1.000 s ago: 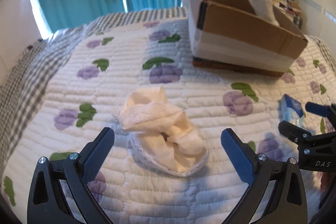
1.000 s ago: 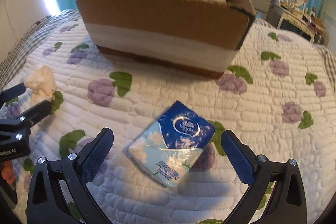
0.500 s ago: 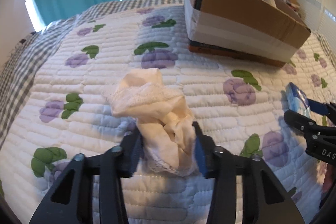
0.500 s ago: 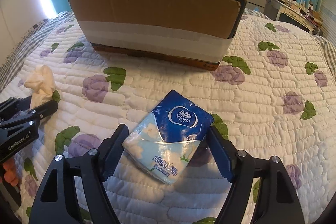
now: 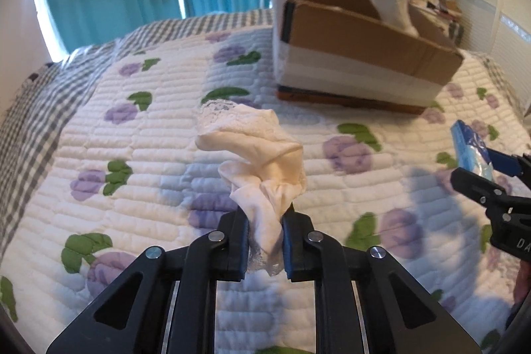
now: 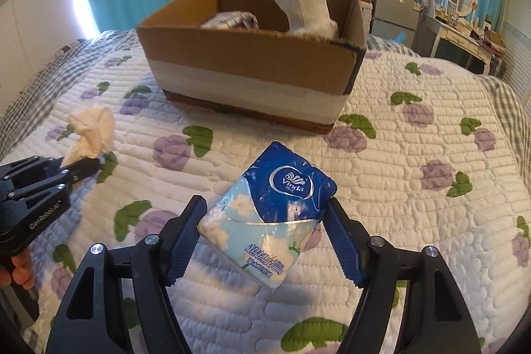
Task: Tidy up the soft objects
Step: 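Grasp the cream lace cloth with left gripper while right grasps blue tissue pack, then carry the lace cloth and blue pack into the box and release both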
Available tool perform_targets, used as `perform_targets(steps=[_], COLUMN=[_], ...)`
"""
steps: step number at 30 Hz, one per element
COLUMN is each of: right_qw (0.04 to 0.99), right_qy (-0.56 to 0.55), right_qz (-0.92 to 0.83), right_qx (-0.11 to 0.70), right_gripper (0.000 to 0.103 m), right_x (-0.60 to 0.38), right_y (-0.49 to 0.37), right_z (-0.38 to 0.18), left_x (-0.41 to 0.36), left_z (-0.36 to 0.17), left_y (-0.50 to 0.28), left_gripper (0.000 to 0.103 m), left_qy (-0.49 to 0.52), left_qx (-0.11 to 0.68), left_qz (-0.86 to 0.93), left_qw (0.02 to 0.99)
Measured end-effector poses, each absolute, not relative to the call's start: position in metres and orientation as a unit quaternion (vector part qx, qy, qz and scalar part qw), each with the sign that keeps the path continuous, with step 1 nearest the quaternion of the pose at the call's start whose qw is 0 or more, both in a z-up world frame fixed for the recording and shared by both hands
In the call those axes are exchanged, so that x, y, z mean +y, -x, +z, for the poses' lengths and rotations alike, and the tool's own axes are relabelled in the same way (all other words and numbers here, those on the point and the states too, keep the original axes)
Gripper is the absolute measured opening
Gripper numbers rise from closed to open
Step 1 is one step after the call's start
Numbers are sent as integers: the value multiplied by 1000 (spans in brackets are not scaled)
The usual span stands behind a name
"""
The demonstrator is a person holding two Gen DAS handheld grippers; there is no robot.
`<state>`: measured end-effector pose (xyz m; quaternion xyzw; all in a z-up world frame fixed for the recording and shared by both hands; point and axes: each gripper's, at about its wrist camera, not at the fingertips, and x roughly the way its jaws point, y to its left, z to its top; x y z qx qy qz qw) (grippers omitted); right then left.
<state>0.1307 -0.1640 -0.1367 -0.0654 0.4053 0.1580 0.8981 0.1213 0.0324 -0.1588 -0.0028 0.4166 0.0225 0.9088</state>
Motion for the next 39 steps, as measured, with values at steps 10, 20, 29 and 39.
perform_targets(steps=[10, 20, 29, 39], right_qw=[913, 936, 946, 943], right_qy=[62, 70, 90, 93], right_qz=[189, 206, 219, 219], right_qx=[356, 277, 222, 231], right_gripper=[72, 72, 72, 72], right_x=[-162, -171, -170, -158], right_y=[-104, -84, -101, -177], right_z=[-80, 17, 90, 103], left_x=[9, -2, -7, -32], left_z=[-92, -10, 39, 38], left_y=[-103, -90, -106, -173], left_gripper=[15, 15, 15, 15], left_qy=[-15, -37, -48, -61], left_qx=[373, 304, 261, 267], left_qz=[1, -7, -22, -46], left_qw=[928, 952, 964, 961])
